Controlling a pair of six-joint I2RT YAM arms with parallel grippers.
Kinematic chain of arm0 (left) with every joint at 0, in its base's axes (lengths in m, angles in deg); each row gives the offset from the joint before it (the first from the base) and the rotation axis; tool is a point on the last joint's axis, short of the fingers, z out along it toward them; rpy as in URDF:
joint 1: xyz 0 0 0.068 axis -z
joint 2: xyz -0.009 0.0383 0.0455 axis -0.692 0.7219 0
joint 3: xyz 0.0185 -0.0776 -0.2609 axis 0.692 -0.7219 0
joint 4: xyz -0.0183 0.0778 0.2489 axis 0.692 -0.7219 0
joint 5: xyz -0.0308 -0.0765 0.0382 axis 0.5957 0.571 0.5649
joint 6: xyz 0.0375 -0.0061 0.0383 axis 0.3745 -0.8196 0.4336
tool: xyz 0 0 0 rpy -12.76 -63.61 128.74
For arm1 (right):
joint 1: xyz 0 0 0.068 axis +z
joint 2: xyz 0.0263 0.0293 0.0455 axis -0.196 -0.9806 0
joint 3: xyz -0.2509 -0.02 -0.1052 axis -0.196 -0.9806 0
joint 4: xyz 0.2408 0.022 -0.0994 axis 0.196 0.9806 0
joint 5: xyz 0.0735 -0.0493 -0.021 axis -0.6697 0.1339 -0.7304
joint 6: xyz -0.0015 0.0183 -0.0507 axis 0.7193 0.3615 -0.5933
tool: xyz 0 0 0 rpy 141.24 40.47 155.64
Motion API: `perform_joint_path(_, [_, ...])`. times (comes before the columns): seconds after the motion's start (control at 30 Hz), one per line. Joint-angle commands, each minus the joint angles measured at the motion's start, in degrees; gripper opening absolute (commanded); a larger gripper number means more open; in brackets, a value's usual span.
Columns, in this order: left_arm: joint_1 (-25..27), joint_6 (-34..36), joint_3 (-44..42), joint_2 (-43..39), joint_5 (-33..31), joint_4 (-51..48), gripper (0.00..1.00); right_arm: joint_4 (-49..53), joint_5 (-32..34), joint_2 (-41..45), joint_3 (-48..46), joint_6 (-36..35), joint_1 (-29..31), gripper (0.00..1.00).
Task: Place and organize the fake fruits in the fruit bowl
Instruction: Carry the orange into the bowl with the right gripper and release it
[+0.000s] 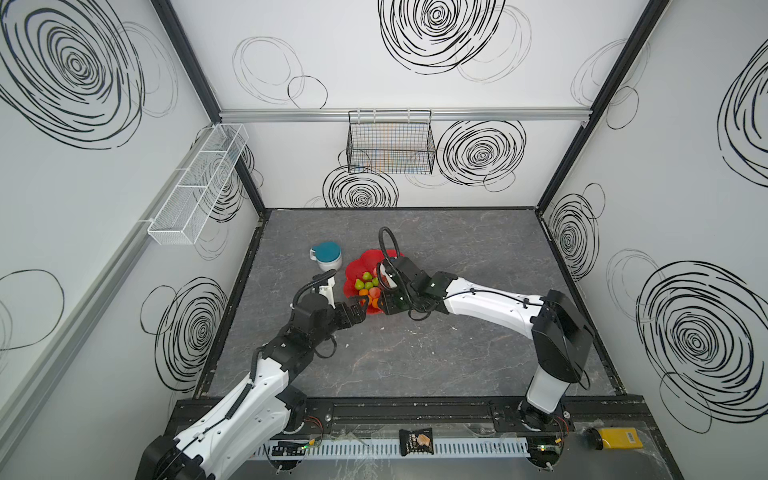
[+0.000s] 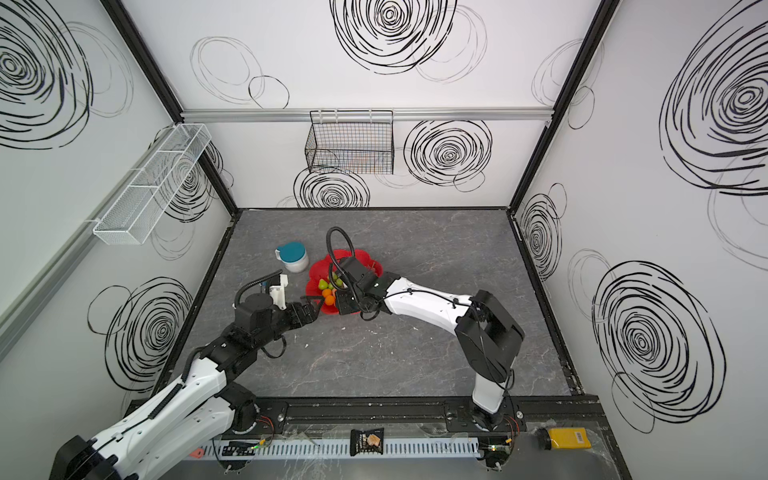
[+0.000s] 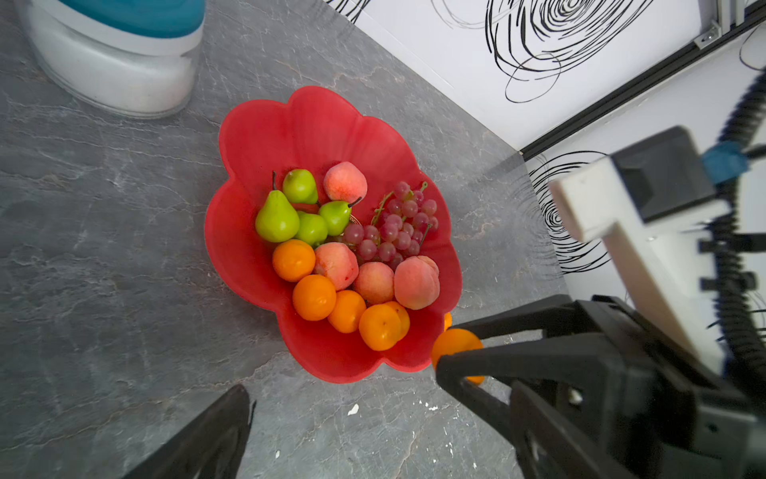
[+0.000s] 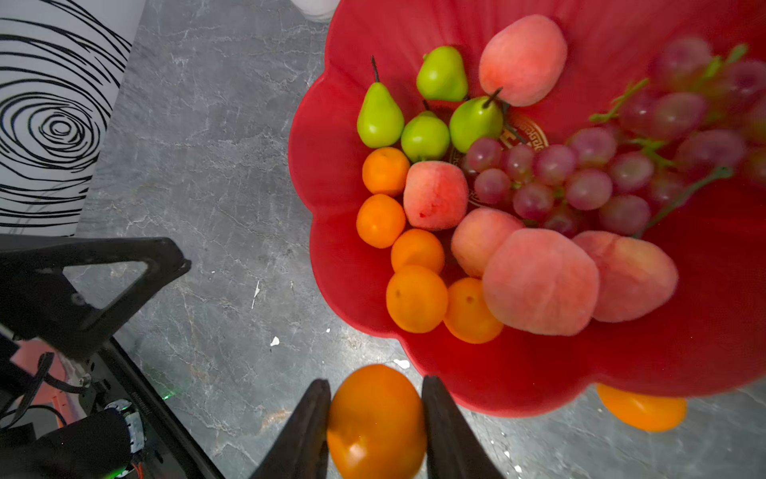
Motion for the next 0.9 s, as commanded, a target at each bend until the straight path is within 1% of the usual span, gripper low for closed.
perform_joint_path(0.0, [-1.88,0.2,-0.37,-1.22,2.64,-0.34,1.0,1.26,-1.35,-2.32,2.7,-0.88,0.37,0.38])
perform_joint_path(0.37, [-5.44,0.66,-1.34,-2.82,4.74,-1.72,0.99,0.93,-2.89,-7.97,6.38,-1.1,0.13,0.37])
perform_joint_path(0.87, [-6.56,0.93,-1.78,-3.09,5.6,-2.1,1.0,2.24,-2.8,-13.15,11.53,-1.93,-0.84,0.38])
